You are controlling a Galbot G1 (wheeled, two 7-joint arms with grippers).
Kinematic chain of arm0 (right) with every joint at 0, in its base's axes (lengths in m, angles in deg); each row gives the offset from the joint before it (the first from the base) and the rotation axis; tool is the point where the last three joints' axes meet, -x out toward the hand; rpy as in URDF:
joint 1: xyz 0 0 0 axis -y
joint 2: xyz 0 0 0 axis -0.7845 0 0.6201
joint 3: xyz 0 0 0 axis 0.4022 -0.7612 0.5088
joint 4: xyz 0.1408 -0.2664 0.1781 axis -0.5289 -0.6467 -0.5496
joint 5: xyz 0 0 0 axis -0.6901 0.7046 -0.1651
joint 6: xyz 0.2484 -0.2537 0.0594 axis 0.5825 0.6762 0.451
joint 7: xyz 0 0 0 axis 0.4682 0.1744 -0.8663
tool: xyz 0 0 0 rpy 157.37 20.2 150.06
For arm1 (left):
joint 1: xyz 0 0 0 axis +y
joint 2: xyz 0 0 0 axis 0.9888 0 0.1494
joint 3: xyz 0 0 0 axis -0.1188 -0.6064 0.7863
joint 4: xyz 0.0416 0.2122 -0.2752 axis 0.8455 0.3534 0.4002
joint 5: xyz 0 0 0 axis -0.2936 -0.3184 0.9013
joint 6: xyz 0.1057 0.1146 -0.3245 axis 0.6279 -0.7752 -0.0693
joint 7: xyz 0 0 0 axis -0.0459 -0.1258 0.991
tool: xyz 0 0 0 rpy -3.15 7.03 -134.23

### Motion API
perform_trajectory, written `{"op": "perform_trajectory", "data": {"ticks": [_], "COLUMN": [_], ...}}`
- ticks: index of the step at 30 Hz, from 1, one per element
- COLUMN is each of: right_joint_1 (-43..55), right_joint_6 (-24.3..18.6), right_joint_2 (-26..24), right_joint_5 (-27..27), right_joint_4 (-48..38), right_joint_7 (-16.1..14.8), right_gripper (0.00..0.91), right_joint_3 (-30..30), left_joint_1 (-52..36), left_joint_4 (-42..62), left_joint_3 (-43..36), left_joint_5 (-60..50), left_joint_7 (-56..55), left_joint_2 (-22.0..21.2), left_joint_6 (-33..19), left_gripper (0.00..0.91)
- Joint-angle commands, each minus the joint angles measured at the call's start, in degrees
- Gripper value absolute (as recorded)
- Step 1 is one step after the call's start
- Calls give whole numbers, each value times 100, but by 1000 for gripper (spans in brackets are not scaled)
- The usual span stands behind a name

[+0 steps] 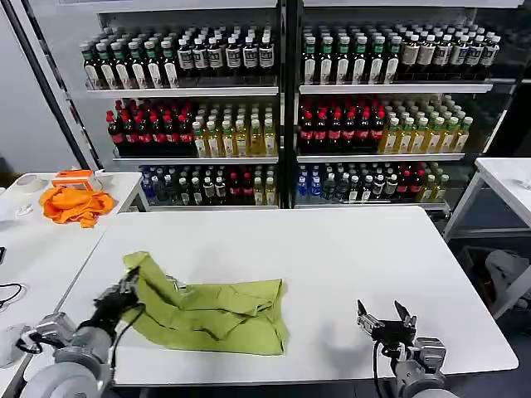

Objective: Fold and organize the clothes.

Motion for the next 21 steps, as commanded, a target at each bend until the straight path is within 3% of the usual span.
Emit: {"op": "perform_trajectory", "data": {"ticks": [1, 9, 18, 19, 21], "right_joint_1": [-19, -43, -7, -6, -2], "right_joint_6": [-4, -34, -88, -88, -90], "right_joint_2": [-6, -38, -65, -67, -75], "right_joint_5": [-8, -46, -17, -20, -18], "right_joint_4": [40, 20, -40, -43, -45], "right_joint_7": [-8, -42, -67, -67, -66], "right_gripper": [907, 907, 907, 907, 907], "right_joint_3": [83, 209, 231, 225, 213], "left_joint_1": [-206, -599, -841, -854, -902], "left_joint_4": [-396, 79, 747, 822, 924], "left_joint_3": [-1142, -2194, -2794, -2826, -2874], "left_joint_5": [1439, 1096, 79, -23, -120], "left_joint_7": [45, 17, 185, 202, 225], "left_joint_2": [-598, -1020, -1199, -1217, -1264], "left_joint_6": [307, 273, 100, 97, 102], "left_gripper": [20, 20, 40, 131, 907]}}
